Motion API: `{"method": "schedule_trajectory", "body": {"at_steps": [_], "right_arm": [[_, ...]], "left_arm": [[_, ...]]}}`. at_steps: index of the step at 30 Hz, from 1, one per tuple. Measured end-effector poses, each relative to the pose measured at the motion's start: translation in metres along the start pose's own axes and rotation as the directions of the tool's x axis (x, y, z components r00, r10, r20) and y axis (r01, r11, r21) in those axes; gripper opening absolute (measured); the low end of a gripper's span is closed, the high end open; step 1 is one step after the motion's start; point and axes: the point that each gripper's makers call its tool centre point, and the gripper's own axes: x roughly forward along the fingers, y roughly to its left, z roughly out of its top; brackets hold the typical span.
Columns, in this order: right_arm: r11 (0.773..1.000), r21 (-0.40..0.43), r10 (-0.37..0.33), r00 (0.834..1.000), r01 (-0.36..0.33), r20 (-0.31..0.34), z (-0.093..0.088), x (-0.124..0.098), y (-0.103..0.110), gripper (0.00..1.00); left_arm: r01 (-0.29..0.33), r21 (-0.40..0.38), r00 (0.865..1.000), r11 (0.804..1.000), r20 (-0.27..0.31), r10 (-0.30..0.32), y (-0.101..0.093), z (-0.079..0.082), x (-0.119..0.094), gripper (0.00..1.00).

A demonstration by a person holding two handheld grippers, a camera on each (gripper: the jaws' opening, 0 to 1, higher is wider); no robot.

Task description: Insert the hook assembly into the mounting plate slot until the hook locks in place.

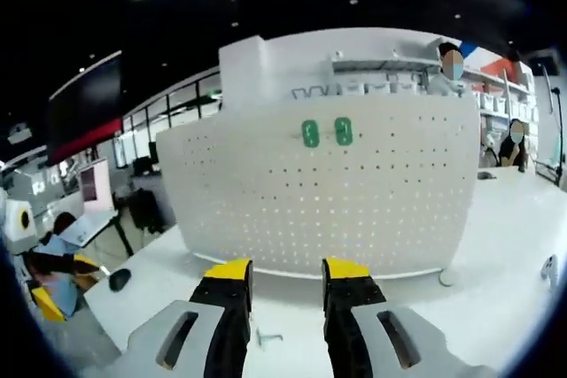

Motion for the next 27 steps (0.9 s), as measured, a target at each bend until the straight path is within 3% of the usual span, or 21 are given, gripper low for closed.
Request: {"method": "schedule_trajectory", "body": {"at_steps": [3,8,13,27], "right_arm": [[0.997,0.071,0.023,0.999,-0.021,-0.031,-0.018,-0.011,0.007,0.39],[0.999,0.031,0.043,0.997,-0.041,-0.068,-0.036,-0.032,0.018,0.43],[0.999,0.043,0.030,0.996,-0.027,-0.083,-0.050,-0.046,0.017,0.61],[0.998,0.020,0.055,0.981,-0.052,-0.185,-0.102,-0.086,0.031,0.70]], "left_arm": [[-0.004,0.004,1.000,1.000,-0.007,0.004,0.000,-0.001,0.000,0.99],[-0.012,-0.001,1.000,1.000,-0.020,0.012,0.001,-0.005,-0.001,0.99],[-0.010,-0.005,0.999,1.000,-0.036,0.010,-0.004,-0.011,-0.001,0.99],[0.005,-0.014,0.997,1.000,-0.072,-0.006,-0.017,-0.025,0.000,0.99]]}}
